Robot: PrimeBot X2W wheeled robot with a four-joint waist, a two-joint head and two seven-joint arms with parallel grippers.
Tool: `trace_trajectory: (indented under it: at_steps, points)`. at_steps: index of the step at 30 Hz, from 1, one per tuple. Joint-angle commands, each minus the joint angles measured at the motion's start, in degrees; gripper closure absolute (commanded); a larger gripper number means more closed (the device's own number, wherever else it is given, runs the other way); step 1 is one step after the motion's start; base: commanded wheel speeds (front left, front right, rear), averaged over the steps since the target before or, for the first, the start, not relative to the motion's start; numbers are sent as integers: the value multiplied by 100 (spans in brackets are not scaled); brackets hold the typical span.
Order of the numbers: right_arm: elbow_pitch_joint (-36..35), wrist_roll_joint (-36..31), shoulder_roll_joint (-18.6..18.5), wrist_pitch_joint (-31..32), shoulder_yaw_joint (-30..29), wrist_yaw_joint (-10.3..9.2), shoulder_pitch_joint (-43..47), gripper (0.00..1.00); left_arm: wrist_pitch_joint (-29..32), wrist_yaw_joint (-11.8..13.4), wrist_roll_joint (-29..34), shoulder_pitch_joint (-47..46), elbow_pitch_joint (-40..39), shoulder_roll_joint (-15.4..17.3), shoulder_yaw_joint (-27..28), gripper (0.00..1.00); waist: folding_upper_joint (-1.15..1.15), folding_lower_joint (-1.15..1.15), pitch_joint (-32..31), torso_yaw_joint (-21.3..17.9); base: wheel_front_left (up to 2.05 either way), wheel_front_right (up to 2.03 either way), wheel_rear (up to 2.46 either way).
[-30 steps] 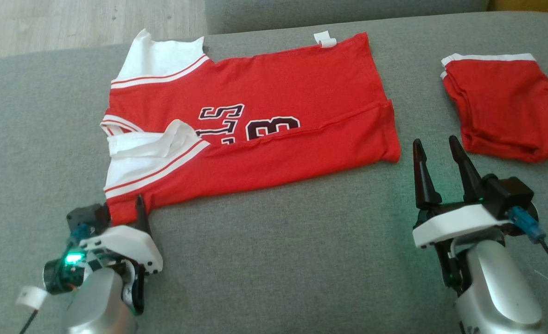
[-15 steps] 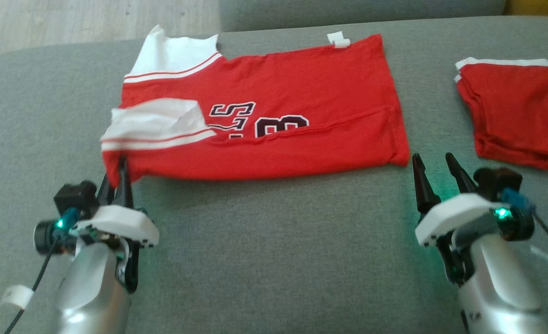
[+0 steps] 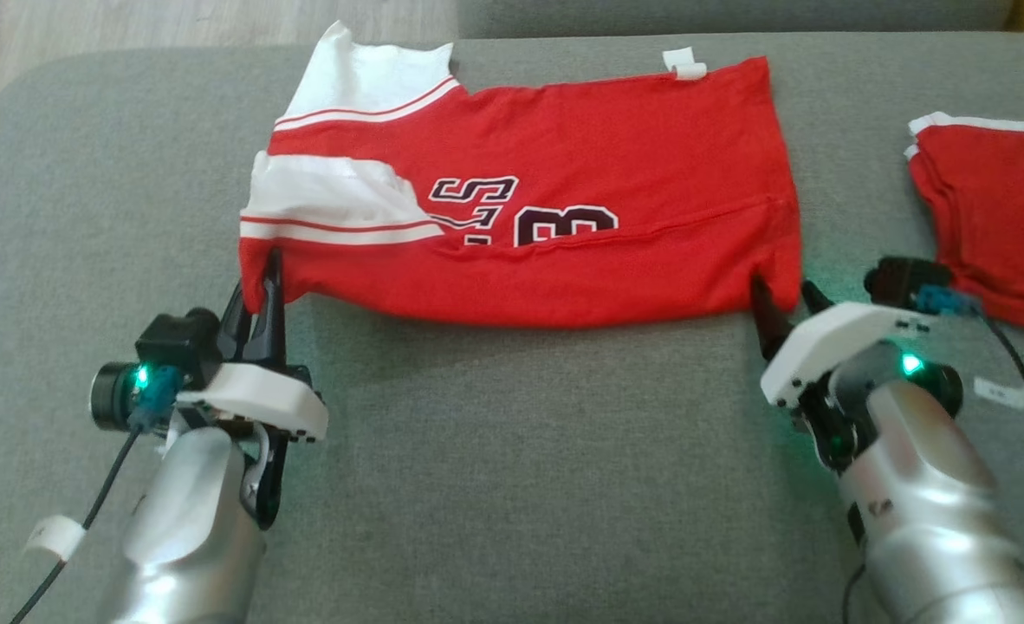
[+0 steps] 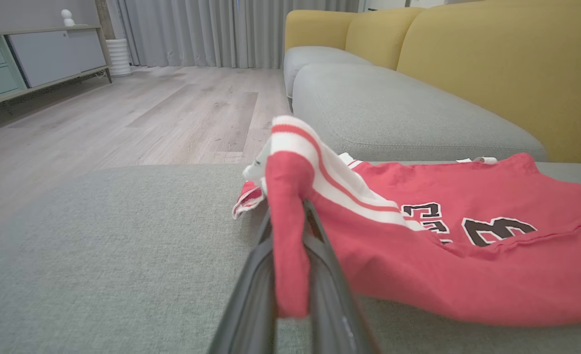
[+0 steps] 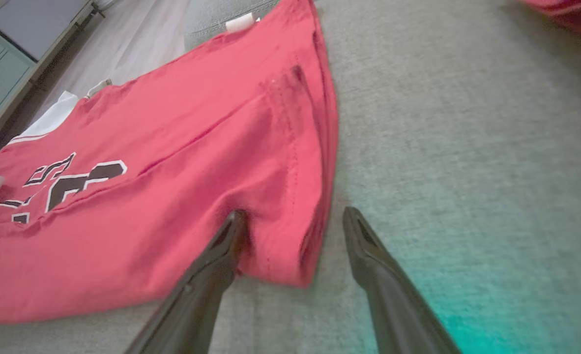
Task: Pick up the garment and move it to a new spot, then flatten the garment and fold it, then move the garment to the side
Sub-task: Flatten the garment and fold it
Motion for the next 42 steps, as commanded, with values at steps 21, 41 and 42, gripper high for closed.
trace_trajectory:
  at_steps: [21, 41, 42]
  points:
    - [920, -496, 49, -1135, 872, 37, -304, 100, -71, 95, -32, 679, -333, 307, 257, 100, 0, 0, -629, -258, 0, 0, 0]
    - [-1338, 328, -633, 441, 979, 37, 1696, 100, 340, 260, -273, 2367, -1431, 247, 119, 100, 0, 0, -1432, -462, 0, 0, 0]
    - [-1476, 300, -649, 513, 933, 37, 1792, 100, 386, 271, -281, 2397, -1472, 250, 111, 100, 0, 0, -1422, -462, 0, 0, 0]
